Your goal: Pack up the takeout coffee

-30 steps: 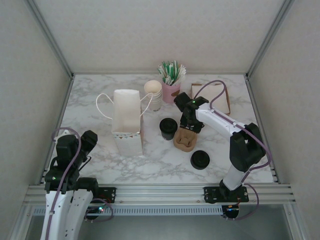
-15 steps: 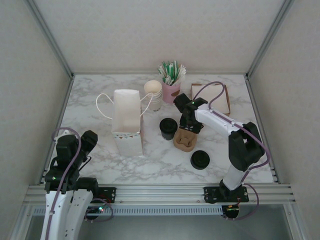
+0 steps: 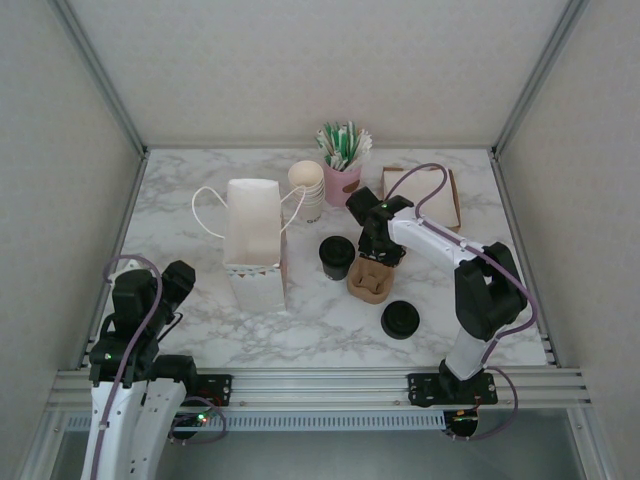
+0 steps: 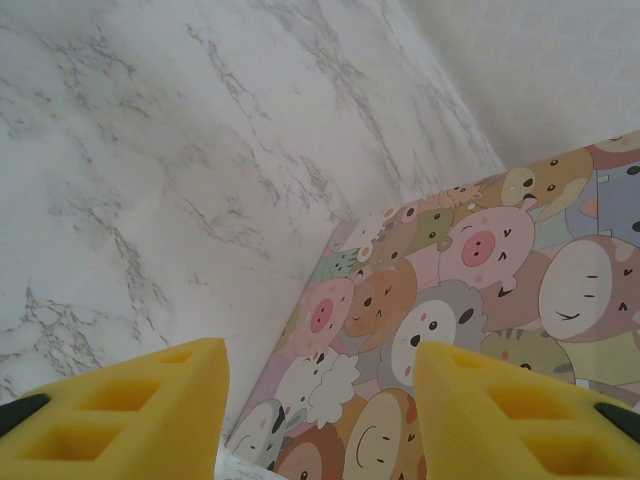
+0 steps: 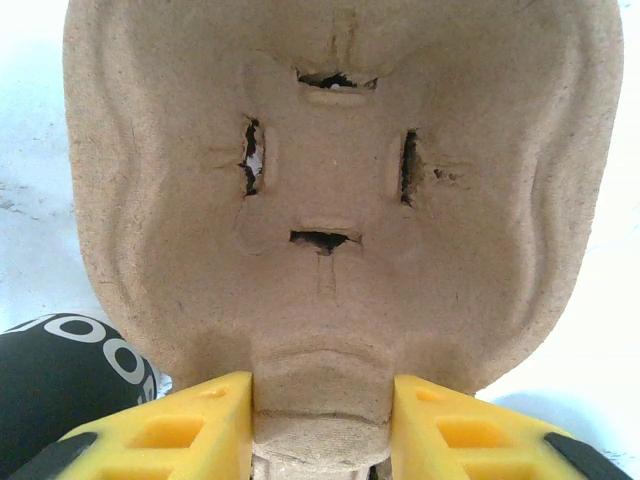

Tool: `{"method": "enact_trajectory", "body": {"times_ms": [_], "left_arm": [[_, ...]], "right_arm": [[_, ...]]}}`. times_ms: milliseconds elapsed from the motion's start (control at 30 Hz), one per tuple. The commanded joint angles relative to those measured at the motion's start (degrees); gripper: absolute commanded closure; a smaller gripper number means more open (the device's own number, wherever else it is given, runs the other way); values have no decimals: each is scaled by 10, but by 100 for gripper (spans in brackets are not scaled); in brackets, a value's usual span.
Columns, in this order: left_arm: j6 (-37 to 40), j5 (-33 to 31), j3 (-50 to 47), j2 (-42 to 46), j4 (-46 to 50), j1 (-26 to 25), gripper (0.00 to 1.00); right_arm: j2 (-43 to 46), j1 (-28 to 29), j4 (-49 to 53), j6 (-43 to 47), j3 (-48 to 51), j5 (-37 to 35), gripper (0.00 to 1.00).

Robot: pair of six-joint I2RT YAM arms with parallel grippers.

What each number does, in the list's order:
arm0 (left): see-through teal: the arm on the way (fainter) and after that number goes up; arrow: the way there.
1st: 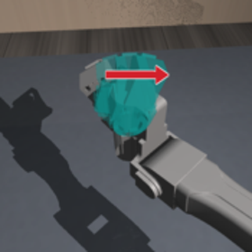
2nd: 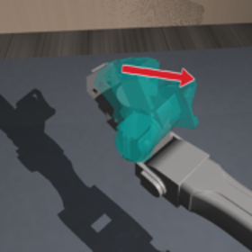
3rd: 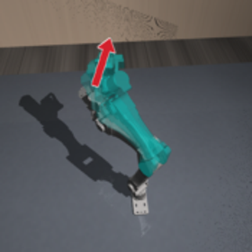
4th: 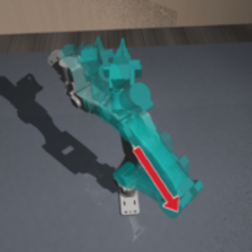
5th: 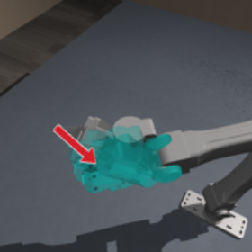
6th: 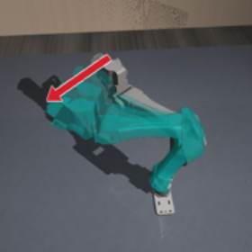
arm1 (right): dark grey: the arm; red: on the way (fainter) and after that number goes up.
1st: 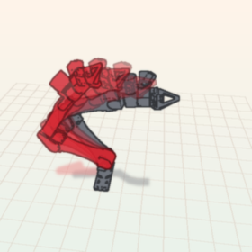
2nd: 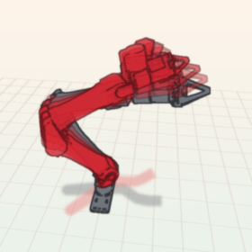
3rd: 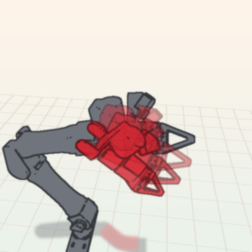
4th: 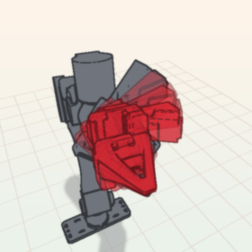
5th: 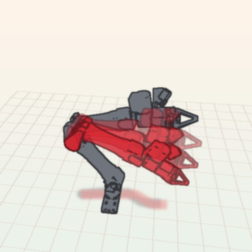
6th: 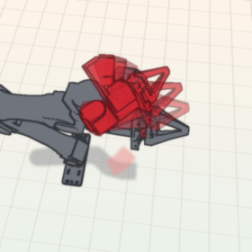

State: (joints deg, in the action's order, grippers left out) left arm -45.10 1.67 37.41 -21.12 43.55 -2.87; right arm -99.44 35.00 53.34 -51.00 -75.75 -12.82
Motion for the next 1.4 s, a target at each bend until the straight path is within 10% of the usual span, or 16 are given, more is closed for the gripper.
{"method": "enact_trajectory", "body": {"times_ms": [0,1367], "left_arm": [[-10,9,3,-4,-9,4,49],[-17,10,-3,-8,-13,4,49]], "right_arm": [[4,-3,20,3,-8,-4,64],[-5,-2,2,38,5,18,54]]}}
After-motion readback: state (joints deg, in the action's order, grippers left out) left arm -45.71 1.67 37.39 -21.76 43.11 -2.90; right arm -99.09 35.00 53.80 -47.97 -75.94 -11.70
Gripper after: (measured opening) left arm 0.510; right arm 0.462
